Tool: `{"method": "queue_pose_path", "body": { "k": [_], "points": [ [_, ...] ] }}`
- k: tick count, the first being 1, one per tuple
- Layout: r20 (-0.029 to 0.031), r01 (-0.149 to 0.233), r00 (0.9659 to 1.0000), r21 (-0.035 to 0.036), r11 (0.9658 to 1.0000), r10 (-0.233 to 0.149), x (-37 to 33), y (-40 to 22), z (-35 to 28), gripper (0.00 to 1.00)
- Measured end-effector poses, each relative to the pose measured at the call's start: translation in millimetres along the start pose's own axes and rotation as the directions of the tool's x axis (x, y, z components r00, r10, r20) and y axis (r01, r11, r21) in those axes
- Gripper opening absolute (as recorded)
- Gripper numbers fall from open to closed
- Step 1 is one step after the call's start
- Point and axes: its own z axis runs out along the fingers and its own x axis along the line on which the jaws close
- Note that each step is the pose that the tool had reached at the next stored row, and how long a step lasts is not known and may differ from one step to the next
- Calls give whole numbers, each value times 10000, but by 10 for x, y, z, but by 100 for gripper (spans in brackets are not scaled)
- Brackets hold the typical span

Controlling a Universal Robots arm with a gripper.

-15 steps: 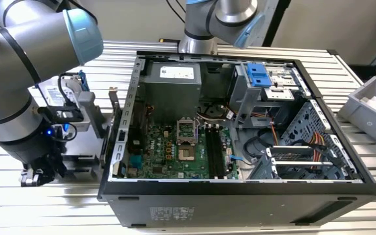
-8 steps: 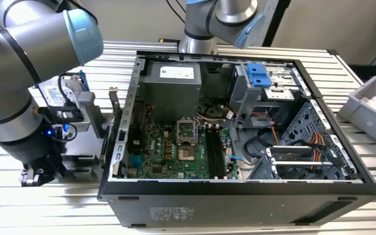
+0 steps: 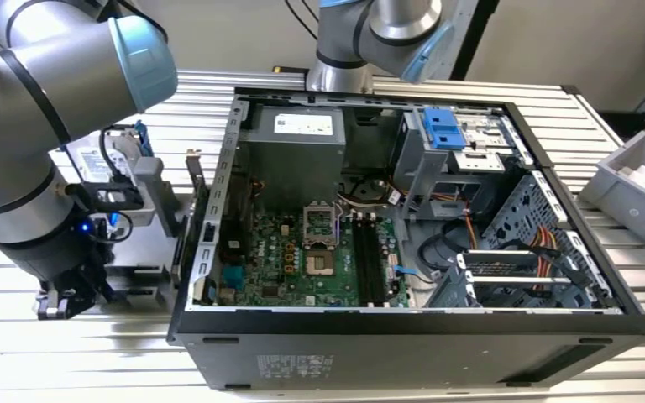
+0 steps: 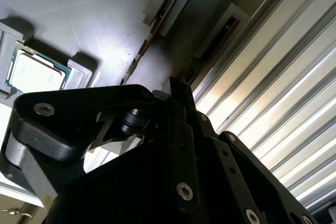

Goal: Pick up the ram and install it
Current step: 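Pick up the ram and move it above insertion slot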

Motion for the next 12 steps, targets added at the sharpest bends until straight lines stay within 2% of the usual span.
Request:
{"method": "queue_pose_path", "body": {
  "k": [12],
  "points": [
    [0,0,10000,0,10000,0,0,0,7,0]
  ]
}}
